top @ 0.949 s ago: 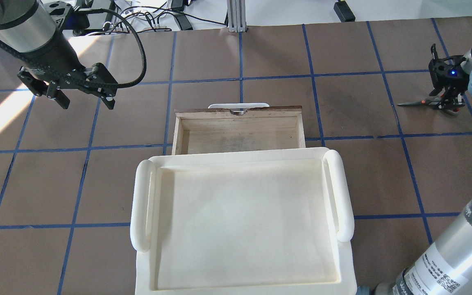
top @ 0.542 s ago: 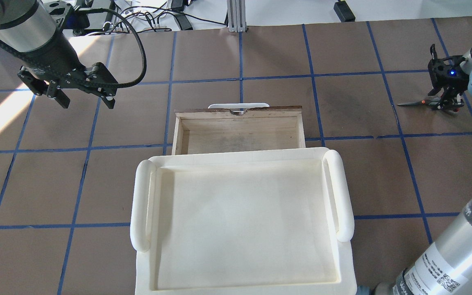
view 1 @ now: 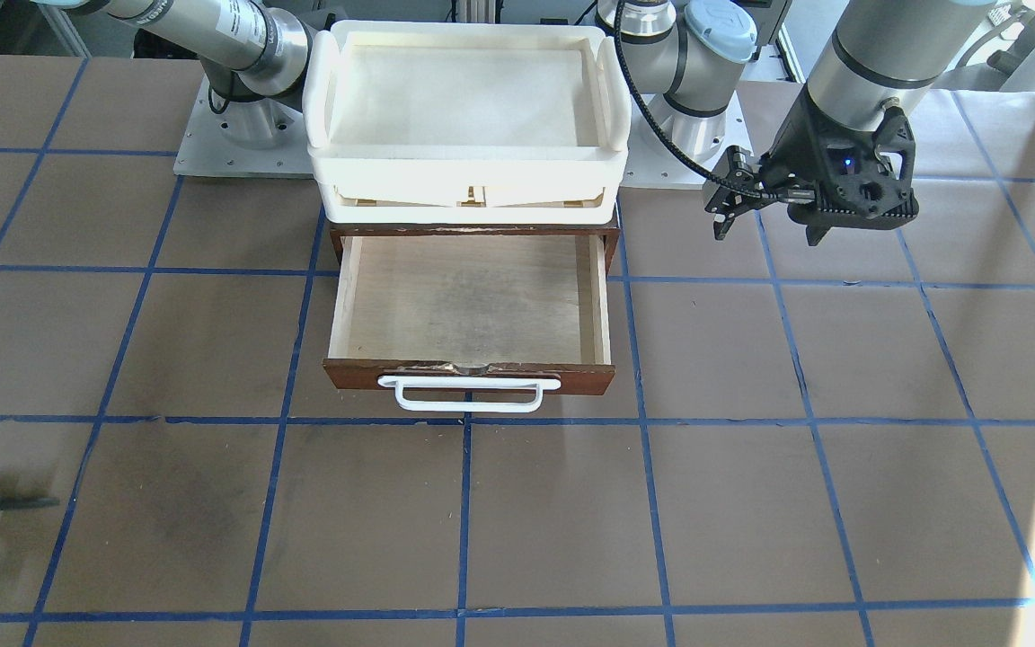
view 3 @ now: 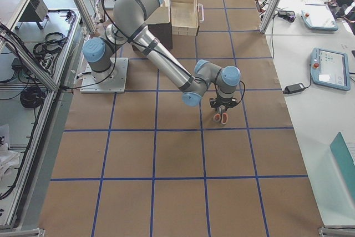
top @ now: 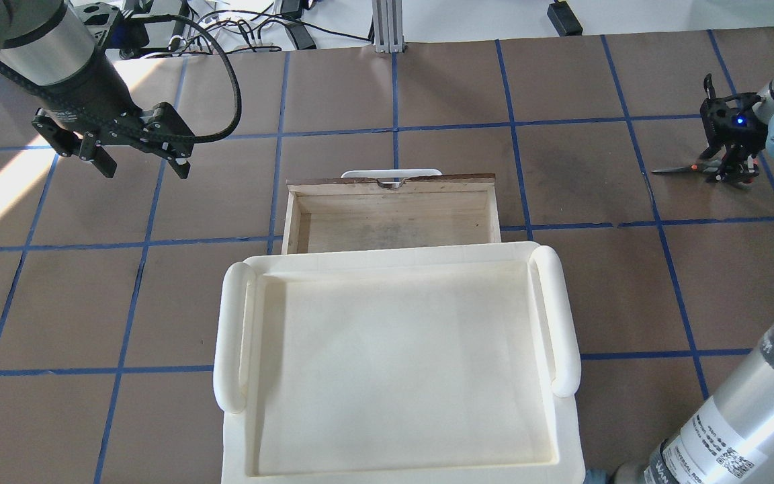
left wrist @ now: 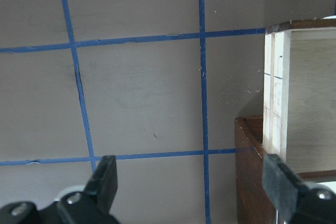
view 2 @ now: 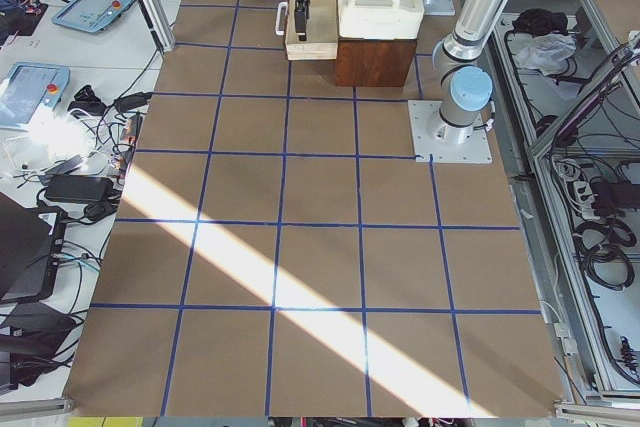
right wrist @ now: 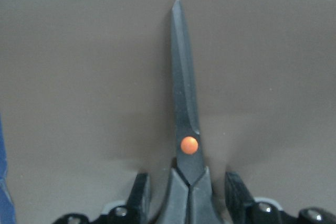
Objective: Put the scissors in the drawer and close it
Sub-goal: 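Lift the scissors with the right gripper and carry them toward the drawer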
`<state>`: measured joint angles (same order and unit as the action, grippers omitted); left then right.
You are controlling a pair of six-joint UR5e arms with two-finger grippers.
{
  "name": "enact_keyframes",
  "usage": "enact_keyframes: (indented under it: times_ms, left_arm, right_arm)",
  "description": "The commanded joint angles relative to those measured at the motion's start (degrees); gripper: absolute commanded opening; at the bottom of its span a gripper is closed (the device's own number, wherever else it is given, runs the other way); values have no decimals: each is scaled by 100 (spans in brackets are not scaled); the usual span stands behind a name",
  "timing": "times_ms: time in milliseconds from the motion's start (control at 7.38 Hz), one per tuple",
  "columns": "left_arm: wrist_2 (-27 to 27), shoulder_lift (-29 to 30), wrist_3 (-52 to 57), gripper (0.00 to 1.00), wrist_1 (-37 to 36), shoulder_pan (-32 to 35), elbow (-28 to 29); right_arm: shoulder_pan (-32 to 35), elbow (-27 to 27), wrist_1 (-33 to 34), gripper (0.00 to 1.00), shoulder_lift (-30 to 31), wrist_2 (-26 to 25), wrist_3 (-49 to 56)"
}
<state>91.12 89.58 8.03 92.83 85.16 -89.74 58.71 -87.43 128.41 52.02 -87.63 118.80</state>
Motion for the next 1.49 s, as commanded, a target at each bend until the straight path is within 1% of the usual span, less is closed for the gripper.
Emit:
enact_keyframes:
  times_ms: [0, 136, 271, 407, 542, 814, 1085, 1220, 1356]
  left_arm:
    - [2, -10, 5, 100, -28, 0, 0]
    - [2, -2, 5, 100, -28, 0, 9]
    - [2, 7, -3, 100, -37, 0, 0]
    - [2, -2, 5, 100, -37, 0, 0]
    - [2, -2, 5, 100, -37, 0, 0]
    - [2, -10, 5, 100, -37, 0, 0]
    - [2, -10, 5, 100, -28, 0, 0]
    - [2, -2, 5, 100, -37, 0, 0]
    - [2, -10, 5, 100, -28, 0, 0]
  right_arm:
    - [0, 16, 0, 35, -16, -8, 3]
    - [0, 16, 0, 15, -8, -34, -32]
    - [0, 16, 0, 3, -8, -52, -32]
    - [0, 24, 0, 0, 10, -69, -58]
    - [0, 33, -9, 0, 36, -70, -76]
    - [35, 313, -393, 0, 202, 0, -111]
    - [297, 367, -1034, 0, 868, 10, -557]
    - [603, 359, -1185, 0, 1150, 1, -647]
    - [902, 332, -1465, 0, 1475, 62, -1030]
